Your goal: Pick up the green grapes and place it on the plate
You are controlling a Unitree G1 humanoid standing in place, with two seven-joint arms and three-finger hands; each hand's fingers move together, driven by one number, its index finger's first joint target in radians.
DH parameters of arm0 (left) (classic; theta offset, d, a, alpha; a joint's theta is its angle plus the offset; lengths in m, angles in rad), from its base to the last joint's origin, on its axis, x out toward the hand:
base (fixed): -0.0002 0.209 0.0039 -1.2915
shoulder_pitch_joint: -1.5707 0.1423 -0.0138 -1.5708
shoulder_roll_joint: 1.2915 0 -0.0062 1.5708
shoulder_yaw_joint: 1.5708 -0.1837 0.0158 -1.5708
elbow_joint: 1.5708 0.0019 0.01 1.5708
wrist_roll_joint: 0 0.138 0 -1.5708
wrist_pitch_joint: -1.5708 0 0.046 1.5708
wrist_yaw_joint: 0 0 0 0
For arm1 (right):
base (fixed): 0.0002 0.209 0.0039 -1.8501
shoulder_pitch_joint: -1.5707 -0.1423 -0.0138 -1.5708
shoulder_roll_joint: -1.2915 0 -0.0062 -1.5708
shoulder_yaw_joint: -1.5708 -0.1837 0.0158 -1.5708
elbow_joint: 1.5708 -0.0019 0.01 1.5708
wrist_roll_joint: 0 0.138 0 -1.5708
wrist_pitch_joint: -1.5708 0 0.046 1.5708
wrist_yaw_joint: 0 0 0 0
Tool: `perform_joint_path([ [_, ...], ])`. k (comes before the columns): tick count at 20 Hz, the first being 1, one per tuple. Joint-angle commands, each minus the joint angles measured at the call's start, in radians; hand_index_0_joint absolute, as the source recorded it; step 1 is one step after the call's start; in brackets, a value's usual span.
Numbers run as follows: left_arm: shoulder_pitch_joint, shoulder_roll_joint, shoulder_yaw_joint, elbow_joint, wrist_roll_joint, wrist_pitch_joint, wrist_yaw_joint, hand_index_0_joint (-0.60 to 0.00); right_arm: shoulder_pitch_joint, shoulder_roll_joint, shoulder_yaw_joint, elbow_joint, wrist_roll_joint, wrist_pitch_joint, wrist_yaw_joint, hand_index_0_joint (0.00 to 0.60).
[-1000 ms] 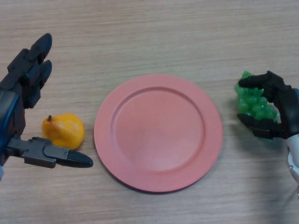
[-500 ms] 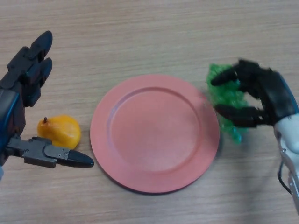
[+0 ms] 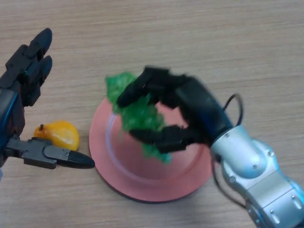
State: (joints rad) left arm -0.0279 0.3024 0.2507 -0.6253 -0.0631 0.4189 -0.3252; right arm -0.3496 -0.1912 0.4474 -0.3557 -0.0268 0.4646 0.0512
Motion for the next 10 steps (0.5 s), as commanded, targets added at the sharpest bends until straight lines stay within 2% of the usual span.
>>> perform_joint_path([
  [1,-0.02,0.033,0.076,-0.031,-0.007,-0.192,0.045,0.0,-0.054,0.001,-0.058,-0.039,-0.044,-0.14,-0.017,0.151],
  [2,-0.017,0.031,0.074,-0.024,-0.003,-0.209,0.051,0.0,-0.071,0.001,-0.051,-0.018,-0.048,-0.174,-0.038,0.051],
  [3,-0.014,0.029,0.071,-0.023,0.0,-0.216,0.055,0.0,-0.104,0.001,-0.046,0.021,-0.056,-0.217,-0.074,0.0],
  [5,-0.017,0.028,0.064,-0.023,-0.001,-0.214,0.055,0.0,-0.125,0.001,-0.06,0.032,-0.063,-0.219,-0.091,0.0],
  [7,-0.022,0.029,0.057,-0.02,-0.001,-0.211,0.056,0.0,-0.118,0.001,-0.096,0.024,-0.078,-0.233,-0.077,0.0],
  [8,-0.02,0.029,0.054,-0.016,-0.004,-0.203,0.051,0.0,-0.101,0.001,-0.116,0.012,-0.087,-0.24,-0.058,0.0],
  [10,-0.012,0.025,0.049,-0.011,-0.012,-0.194,0.04,0.0,-0.038,0.001,-0.182,-0.049,-0.134,-0.238,0.042,0.0],
])
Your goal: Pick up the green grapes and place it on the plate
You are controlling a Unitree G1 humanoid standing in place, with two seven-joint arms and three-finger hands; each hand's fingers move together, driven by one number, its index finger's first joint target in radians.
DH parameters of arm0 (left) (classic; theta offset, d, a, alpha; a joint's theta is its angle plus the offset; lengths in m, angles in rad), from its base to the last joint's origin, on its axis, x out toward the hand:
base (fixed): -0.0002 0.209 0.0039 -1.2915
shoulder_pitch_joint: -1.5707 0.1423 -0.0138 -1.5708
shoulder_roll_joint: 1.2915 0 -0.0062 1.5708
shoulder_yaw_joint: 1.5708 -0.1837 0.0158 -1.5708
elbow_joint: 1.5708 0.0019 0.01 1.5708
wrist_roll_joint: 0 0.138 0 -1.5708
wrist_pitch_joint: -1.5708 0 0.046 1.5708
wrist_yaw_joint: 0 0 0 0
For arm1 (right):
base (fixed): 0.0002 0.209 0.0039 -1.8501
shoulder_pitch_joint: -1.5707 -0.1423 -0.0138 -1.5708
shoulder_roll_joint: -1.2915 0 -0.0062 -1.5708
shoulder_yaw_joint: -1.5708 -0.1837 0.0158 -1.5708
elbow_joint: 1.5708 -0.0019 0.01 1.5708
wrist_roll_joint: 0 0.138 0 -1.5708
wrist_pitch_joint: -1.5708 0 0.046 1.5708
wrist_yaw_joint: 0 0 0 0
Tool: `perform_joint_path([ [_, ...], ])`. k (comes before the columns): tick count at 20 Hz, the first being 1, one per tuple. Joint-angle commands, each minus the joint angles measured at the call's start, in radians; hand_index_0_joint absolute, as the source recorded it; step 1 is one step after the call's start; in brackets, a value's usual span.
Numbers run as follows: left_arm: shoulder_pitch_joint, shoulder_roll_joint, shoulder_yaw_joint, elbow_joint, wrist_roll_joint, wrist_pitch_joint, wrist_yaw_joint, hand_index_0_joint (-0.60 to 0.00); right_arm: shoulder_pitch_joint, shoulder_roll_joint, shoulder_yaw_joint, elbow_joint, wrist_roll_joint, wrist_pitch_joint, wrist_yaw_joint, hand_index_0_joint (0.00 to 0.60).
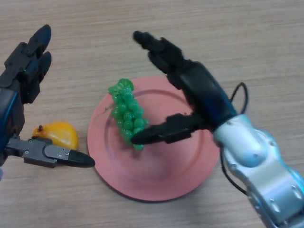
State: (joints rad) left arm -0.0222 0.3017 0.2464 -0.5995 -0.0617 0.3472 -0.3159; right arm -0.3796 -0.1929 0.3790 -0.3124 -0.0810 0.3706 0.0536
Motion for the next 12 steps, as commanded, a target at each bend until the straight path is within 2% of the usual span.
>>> perform_joint_path([
  [1,-0.015,0.023,0.048,-0.041,-0.014,-0.115,0.029,0.0,0.035,0.003,-0.162,-0.135,-0.087,-0.146,0.1,0.0],
  [3,-0.017,0.021,0.041,-0.048,-0.016,-0.109,0.028,0.0,0.1,0.003,-0.254,-0.208,-0.078,-0.132,0.18,0.0],
  [5,-0.004,0.014,0.037,-0.05,-0.014,-0.119,0.022,0.0,0.157,-0.013,-0.328,-0.255,-0.059,-0.138,0.204,0.0],
  [9,0.009,0.017,0.019,-0.055,0.042,-0.087,-0.062,0.0,0.252,-0.05,-0.389,-0.311,0.0,-0.186,0.215,0.0],
  [12,-0.009,0.005,0.005,-0.086,0.009,-0.039,-0.024,0.0,0.289,-0.059,-0.397,-0.331,0.006,-0.18,0.246,0.0],
])
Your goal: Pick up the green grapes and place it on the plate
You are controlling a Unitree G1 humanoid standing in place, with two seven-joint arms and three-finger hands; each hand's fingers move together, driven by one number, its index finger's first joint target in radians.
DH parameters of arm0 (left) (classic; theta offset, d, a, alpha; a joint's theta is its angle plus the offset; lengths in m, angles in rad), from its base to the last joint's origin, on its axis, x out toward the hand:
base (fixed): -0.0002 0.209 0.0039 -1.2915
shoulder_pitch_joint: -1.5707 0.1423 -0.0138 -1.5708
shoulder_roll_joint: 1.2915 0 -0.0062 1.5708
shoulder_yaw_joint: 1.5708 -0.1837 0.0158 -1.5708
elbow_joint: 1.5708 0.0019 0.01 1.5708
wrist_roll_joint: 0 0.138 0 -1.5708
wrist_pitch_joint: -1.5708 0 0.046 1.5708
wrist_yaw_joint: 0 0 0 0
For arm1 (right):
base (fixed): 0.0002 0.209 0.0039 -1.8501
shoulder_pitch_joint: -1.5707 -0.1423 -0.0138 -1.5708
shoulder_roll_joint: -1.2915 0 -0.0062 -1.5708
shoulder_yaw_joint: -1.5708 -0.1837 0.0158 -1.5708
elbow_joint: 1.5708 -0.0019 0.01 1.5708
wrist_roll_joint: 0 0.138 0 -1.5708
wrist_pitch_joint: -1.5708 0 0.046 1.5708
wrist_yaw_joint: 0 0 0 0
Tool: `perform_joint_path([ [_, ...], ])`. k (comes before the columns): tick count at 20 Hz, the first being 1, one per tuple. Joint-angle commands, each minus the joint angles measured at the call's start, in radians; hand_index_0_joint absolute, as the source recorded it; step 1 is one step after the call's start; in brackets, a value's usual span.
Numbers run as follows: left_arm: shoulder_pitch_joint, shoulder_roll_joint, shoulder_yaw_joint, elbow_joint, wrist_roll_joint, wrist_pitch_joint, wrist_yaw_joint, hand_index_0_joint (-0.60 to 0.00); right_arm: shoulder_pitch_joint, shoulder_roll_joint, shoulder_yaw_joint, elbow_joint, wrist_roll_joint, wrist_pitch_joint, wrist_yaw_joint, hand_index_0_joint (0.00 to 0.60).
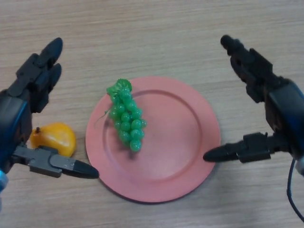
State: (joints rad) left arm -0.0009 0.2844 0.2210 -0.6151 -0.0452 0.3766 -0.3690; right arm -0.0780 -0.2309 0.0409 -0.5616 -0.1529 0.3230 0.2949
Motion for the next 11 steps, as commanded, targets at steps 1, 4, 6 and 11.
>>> perform_joint_path([
  [1,-0.034,0.017,0.012,-0.083,-0.005,-0.058,0.063,0.0,0.003,-0.019,-0.061,-0.102,0.092,-0.132,0.013,0.0],
  [4,-0.042,0.013,-0.012,-0.12,0.003,-0.002,0.089,0.0,0.036,-0.019,-0.072,-0.16,0.115,-0.084,0.02,0.0],
  [6,-0.057,0.016,-0.019,-0.135,0.007,0.004,0.089,0.0,0.053,-0.017,-0.081,-0.204,0.145,-0.042,0.015,0.0],
  [11,-0.053,0.013,-0.033,-0.149,0.055,0.027,0.102,0.0,0.057,-0.016,-0.031,-0.238,0.116,-0.002,0.054,0.0],
])
